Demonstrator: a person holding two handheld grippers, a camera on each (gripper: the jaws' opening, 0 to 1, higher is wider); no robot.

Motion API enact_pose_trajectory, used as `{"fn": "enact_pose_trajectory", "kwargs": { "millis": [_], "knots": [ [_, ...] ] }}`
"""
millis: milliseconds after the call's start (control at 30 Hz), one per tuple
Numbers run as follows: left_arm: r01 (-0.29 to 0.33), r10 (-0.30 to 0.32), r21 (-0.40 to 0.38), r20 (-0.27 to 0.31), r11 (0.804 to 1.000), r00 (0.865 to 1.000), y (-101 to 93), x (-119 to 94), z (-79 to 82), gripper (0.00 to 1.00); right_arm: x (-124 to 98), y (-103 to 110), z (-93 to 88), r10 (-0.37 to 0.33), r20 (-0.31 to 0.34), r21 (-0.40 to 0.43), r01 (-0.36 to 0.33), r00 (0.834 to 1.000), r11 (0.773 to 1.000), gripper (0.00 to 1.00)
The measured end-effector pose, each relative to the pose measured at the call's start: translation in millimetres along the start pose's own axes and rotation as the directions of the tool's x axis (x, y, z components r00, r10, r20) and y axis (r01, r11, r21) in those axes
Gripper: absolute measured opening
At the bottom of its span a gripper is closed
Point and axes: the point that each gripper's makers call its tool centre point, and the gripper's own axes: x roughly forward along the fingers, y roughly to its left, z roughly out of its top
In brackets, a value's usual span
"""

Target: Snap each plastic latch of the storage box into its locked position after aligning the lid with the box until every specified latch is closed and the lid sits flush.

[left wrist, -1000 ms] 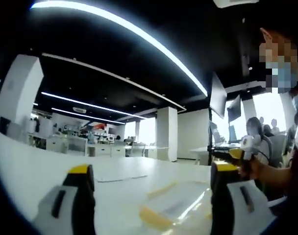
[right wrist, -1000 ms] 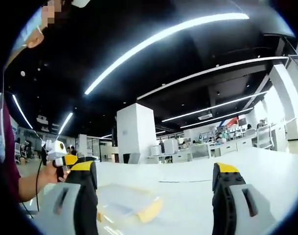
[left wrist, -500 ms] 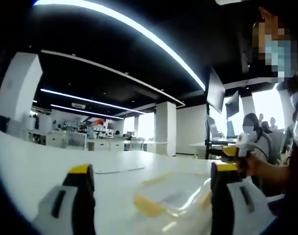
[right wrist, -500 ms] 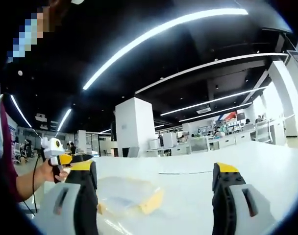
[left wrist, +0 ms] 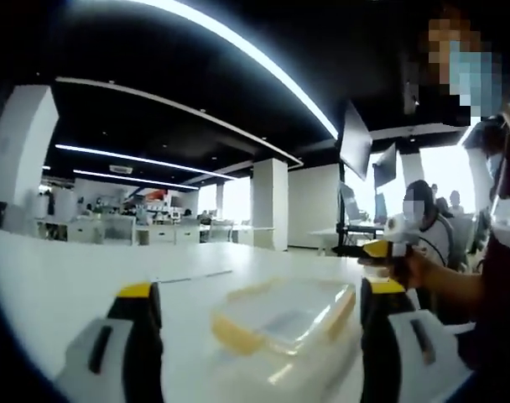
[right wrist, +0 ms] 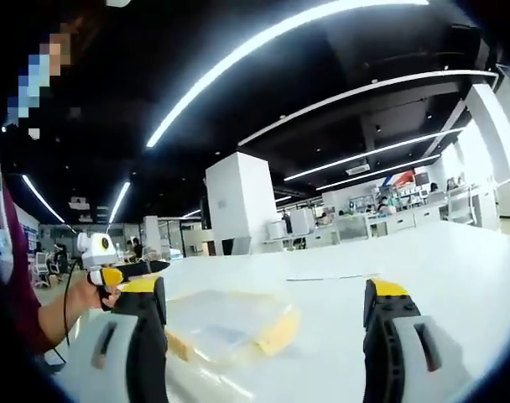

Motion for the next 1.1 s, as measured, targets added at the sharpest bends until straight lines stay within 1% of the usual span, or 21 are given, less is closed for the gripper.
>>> {"fn": "enact_pose_trajectory", "kwargs": {
  "millis": [67,100,133,167,233,267,300,367,400,433,467,600,700,767,800,867,933,1000,1100],
  "knots": [
    [0.002,-0.002,0.005,-0.005,1.0,1.0,-2.3,1.1,-2.1,1.0,1.9,2.3,-0.8,0.003,-0.007,0.018,-0.003,1.0,1.0,1.0],
    [-0.006,0.006,0.021,-0.013,1.0,1.0,-1.9,1.6,-3.7,1.0,3.5,3.8,-1.6,0.005,-0.014,0.026,-0.005,1.0,1.0,0.99],
    [-0.013,0.014,0.029,-0.021,1.0,1.0,-1.0,2.1,-5.1,1.0,5.1,3.4,-5.8,-0.001,-0.039,0.032,0.002,0.999,0.999,0.96],
    [-0.017,0.018,0.033,-0.026,0.999,1.0,-1.8,3.0,-6.0,1.0,4.7,2.3,-13.2,0.0,-0.085,0.025,0.002,0.996,1.0,0.94],
    [0.001,0.0,0.028,-0.033,1.0,0.999,-6.0,3.2,-7.8,1.0,7.9,1.3,-14.2,0.01,-0.09,0.023,-0.008,0.996,1.0,0.94],
    [0.009,-0.008,0.024,-0.035,1.0,0.999,-8.0,3.4,-8.3,1.0,8.0,3.8,-19.1,0.02,-0.114,0.032,-0.016,0.993,0.999,0.94],
    [0.013,-0.012,0.02,-0.039,1.0,0.999,-9.9,3.6,-9.2,1.0,8.0,5.9,-19.6,0.027,-0.11,0.042,-0.023,0.994,0.999,0.93],
    [0.022,-0.021,0.015,-0.044,1.0,0.999,-13.0,4.9,-12.4,1.0,7.9,10.9,-21.3,0.052,-0.109,0.053,-0.047,0.993,0.998,0.92],
    [0.028,-0.028,0.01,-0.057,1.0,0.998,-14.5,5.3,-15.4,1.0,7.3,14.7,-24.1,0.076,-0.123,0.058,-0.069,0.989,0.996,0.92],
    [0.029,-0.028,0.009,-0.055,1.0,0.998,-15.2,5.6,-17.0,1.0,6.2,21.4,-28.5,0.121,-0.145,0.041,-0.116,0.982,0.992,0.9],
    [0.039,-0.039,0.003,-0.062,0.999,0.997,-17.4,5.7,-19.0,1.0,4.3,26.5,-34.4,0.146,-0.172,0.022,-0.144,0.974,0.989,0.91],
    [0.055,-0.055,-0.004,-0.08,0.998,0.995,-22.1,6.7,-25.3,1.0,1.4,32.4,-47.7,0.156,-0.228,-0.036,-0.168,0.961,0.985,0.93],
    [0.059,-0.059,-0.005,-0.088,0.998,0.994,-24.7,7.4,-28.5,1.0,1.8,38.5,-51.4,0.169,-0.235,-0.048,-0.185,0.957,0.982,0.92],
    [0.063,-0.063,-0.004,-0.098,0.998,0.993,-26.2,8.2,-30.9,1.0,3.0,40.2,-56.4,0.163,-0.255,-0.084,-0.19,0.953,0.978,0.92],
    [0.066,-0.065,0.002,-0.106,0.998,0.992,-27.5,8.7,-32.4,1.0,2.3,39.0,-63.8,0.154,-0.295,-0.117,-0.195,0.943,0.974,0.91],
    [0.066,-0.065,0.008,-0.111,0.998,0.992,-28.0,9.2,-33.0,1.0,3.4,36.2,-68.0,0.132,-0.31,-0.157,-0.188,0.941,0.97,0.89],
    [0.07,-0.068,0.012,-0.116,0.998,0.991,-28.6,9.9,-33.7,1.0,4.5,39.2,-71.5,0.141,-0.318,-0.155,-0.198,0.938,0.968,0.86],
    [0.068,-0.066,0.017,-0.116,0.998,0.991,-28.5,10.8,-33.8,1.0,5.5,36.6,-70.6,0.116,-0.314,-0.21,-0.188,0.942,0.96,0.85],
    [0.068,-0.065,0.023,-0.123,0.997,0.99,-28.9,11.6,-35.1,1.0,5.5,37.7,-71.9,0.111,-0.319,-0.223,-0.189,0.941,0.956,0.82]
  ]
}}
